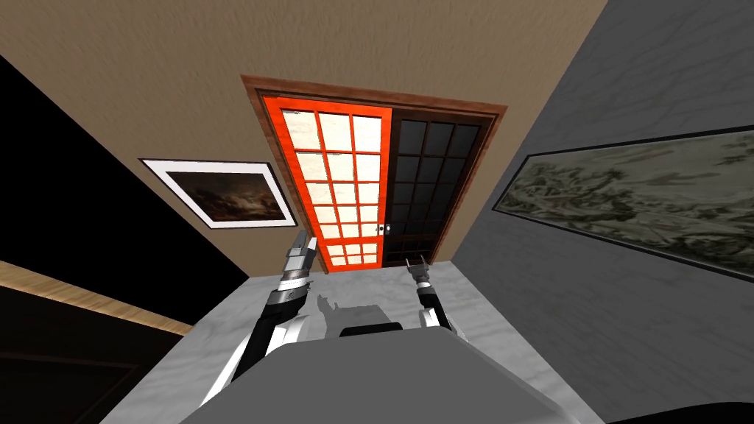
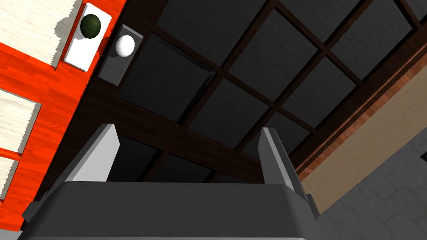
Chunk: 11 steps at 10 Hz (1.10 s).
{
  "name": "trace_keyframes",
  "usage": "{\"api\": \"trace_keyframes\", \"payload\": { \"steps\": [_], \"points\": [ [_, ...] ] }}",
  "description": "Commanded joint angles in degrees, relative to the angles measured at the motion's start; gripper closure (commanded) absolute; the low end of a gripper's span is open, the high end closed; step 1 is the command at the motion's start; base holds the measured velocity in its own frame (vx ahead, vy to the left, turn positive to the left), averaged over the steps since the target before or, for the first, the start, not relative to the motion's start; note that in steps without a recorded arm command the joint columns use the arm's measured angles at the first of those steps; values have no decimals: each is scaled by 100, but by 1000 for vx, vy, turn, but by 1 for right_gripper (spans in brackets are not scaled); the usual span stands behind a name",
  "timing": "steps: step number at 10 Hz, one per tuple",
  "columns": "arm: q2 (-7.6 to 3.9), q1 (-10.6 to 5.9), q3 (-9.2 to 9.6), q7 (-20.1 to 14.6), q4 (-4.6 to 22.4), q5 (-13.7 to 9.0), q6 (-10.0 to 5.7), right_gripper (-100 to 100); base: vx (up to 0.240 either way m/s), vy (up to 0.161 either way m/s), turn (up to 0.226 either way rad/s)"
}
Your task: Pull the door open
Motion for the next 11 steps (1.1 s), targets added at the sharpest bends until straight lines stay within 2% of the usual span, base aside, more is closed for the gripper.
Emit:
{"api": "trace_keyframes", "payload": {
  "steps": [1,11],
  "points": [
    [-19,-64,39,-253,199,-68,-58,-100,105,17,60],
    [-193,-521,239,-1648,1505,-461,-478,-100,105,14,65]
  ]
}}
